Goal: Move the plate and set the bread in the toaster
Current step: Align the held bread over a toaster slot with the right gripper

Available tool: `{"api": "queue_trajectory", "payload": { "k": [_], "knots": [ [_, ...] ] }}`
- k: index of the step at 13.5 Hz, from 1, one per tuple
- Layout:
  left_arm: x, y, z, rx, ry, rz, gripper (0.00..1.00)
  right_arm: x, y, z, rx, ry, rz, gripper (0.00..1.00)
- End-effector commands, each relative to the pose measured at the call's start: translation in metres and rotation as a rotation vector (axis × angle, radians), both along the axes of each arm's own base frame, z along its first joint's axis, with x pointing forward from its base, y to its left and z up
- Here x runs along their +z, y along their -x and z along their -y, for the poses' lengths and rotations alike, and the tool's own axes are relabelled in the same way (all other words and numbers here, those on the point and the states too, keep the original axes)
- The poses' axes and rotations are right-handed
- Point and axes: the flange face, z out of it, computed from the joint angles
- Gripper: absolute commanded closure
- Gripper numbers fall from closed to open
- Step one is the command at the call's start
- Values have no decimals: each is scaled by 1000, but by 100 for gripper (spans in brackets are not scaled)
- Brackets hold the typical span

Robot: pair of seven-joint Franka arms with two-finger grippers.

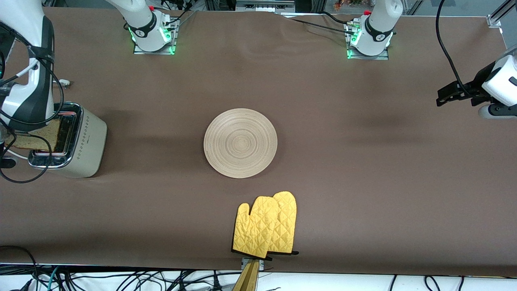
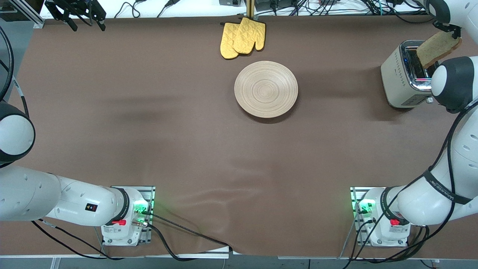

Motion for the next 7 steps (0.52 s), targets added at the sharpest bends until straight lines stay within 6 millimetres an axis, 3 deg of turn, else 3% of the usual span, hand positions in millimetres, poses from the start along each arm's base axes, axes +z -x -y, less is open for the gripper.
{"api": "queue_trajectory", "payload": {
  "k": [1,3,5,7],
  "knots": [
    [8,-4,-5,11,23,27,0,2,-5,-9,15,-21,10,100],
    [10,-5,-5,11,23,45,0,-1,-6,-16,1,-36,25,100],
    [25,-8,-6,12,7,77,0,-3,-6,-19,2,-42,26,100],
    [27,-8,-18,27,8,82,0,-4,-7,-32,17,-44,18,100]
  ]
}}
